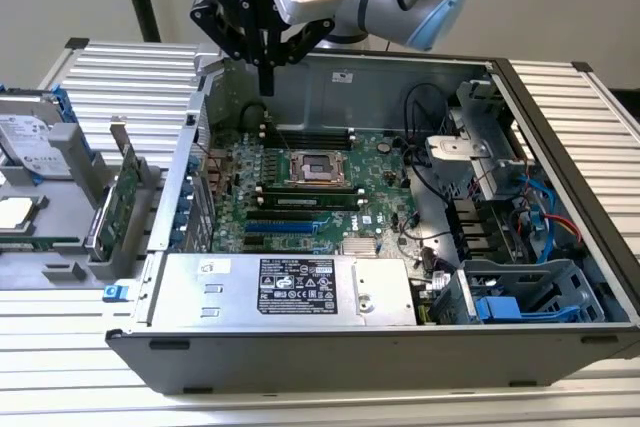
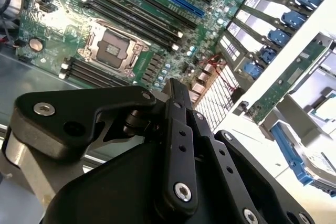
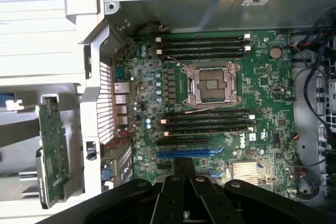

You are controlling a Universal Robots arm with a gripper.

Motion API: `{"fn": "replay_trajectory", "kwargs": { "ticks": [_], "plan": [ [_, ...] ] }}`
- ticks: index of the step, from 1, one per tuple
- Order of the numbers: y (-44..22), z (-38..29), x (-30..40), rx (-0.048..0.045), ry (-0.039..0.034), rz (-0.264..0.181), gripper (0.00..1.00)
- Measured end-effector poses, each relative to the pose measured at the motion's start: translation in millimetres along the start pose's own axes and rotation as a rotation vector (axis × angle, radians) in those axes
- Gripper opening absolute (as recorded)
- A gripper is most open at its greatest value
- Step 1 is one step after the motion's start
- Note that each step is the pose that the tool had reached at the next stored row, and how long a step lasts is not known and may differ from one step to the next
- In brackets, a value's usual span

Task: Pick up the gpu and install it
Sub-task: 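Reach for the gpu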

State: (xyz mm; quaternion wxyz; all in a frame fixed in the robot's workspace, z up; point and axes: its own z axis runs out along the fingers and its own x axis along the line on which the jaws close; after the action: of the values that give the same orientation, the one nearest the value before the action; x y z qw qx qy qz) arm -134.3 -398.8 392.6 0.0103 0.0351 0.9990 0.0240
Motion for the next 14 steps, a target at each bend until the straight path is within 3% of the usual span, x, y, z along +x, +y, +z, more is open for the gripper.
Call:
{"fn": "replay_trajectory", "kwargs": {
  "ticks": [14],
  "plan": [
    [-0.4,-0.1,5.5,-0.0001,0.0,0.0,0.0]
  ]
}}
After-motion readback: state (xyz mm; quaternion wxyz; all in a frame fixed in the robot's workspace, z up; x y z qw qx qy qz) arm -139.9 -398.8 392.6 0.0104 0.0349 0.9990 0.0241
